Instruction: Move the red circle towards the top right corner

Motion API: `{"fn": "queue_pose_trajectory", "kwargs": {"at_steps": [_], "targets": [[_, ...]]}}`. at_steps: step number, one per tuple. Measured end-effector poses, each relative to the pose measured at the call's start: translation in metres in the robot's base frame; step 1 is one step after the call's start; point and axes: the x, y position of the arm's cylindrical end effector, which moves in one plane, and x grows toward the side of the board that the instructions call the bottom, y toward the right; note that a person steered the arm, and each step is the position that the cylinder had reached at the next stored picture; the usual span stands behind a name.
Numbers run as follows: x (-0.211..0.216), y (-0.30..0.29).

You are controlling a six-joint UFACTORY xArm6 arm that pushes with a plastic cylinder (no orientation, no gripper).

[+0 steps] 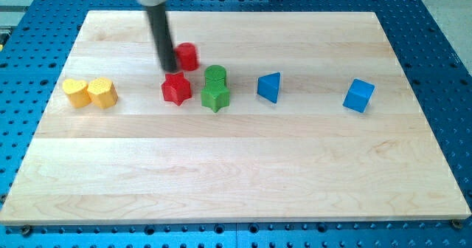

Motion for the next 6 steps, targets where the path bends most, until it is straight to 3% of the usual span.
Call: {"fn": "queue_pose_trajectory", "kwargs": {"at_steps": [1, 2, 3, 4, 5, 6], "targets": [[-0.013, 0.088], [-0.051, 0.116], [-0.060, 0.088], [-0.082, 0.167], [-0.088, 0.206], [-0.126, 0.163]]}}
